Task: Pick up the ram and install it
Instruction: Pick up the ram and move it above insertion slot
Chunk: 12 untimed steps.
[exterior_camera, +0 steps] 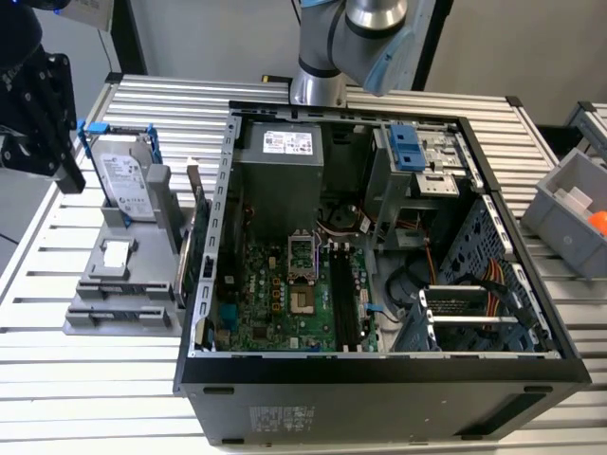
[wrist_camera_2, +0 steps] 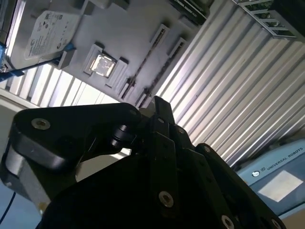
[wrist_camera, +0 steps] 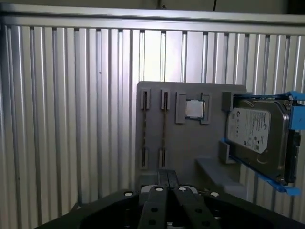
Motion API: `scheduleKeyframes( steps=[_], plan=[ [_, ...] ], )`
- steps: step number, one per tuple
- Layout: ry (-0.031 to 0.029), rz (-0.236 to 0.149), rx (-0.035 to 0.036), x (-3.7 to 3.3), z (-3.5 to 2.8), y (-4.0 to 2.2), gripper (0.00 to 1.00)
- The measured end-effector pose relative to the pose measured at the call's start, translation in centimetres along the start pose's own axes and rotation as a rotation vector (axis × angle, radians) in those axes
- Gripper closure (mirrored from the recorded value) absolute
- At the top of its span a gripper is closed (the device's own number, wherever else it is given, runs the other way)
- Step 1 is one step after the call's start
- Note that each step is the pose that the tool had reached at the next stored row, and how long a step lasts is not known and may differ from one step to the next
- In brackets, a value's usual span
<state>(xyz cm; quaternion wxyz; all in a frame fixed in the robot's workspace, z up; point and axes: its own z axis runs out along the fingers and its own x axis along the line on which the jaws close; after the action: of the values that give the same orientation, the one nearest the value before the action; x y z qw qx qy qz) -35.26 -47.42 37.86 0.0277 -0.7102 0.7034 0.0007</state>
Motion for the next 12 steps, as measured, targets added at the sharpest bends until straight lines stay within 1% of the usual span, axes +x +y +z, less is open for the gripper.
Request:
scheduleKeyframes(
  steps=[1, 3, 5, 12],
  plan=[
    [-0.0023, -0.001, -0.0001, 0.00, 0.00, 0.00, 1.00],
    [-0.0030, -0.001, 0.0000, -0.01, 0.00, 0.00, 1.00],
    [-0.0052, -0.001, 0.0000, 0.00, 0.01, 0.00, 1.00],
    [-0.0073, -0.001, 0.0001, 0.00, 0.00, 0.00, 1.00]
  ],
)
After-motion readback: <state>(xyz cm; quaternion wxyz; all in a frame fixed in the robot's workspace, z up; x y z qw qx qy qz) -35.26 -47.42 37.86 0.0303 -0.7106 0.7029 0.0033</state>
